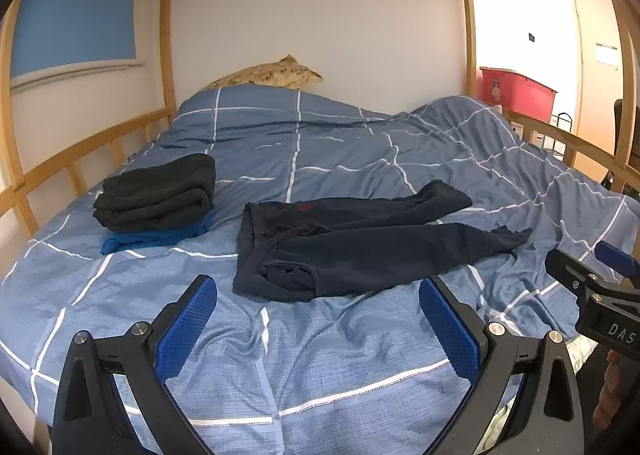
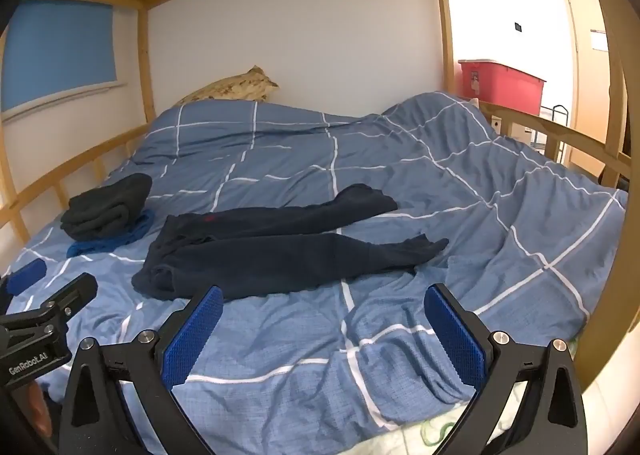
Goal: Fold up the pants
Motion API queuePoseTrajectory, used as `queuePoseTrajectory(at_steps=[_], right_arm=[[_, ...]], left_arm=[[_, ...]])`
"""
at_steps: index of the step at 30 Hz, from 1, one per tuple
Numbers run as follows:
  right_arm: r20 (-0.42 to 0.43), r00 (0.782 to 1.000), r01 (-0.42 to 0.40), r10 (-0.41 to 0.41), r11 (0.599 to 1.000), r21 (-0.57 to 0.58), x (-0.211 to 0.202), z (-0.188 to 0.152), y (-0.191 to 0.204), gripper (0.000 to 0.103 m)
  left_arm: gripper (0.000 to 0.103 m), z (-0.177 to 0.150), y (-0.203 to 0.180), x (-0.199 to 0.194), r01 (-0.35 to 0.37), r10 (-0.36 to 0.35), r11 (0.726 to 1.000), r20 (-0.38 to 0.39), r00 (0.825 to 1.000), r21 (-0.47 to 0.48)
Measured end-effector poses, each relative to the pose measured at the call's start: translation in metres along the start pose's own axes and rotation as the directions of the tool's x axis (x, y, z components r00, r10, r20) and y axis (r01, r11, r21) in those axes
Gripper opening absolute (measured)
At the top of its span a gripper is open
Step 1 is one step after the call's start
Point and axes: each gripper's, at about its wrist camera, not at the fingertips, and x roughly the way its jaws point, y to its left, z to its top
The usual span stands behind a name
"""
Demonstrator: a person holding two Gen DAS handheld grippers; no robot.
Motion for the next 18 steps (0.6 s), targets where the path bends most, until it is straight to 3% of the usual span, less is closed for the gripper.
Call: queuePoseTrajectory(at_steps=[18], right_arm=[[0.004,1.000,-0.002,0.002,1.000,0.001,0.0005,0.0003,-0.0009,0.102]], left_arm=[[0.103,0.0006,0.0016,-0.0002,0.004,-0.003,1.000,-0.005,1.000,0.003]])
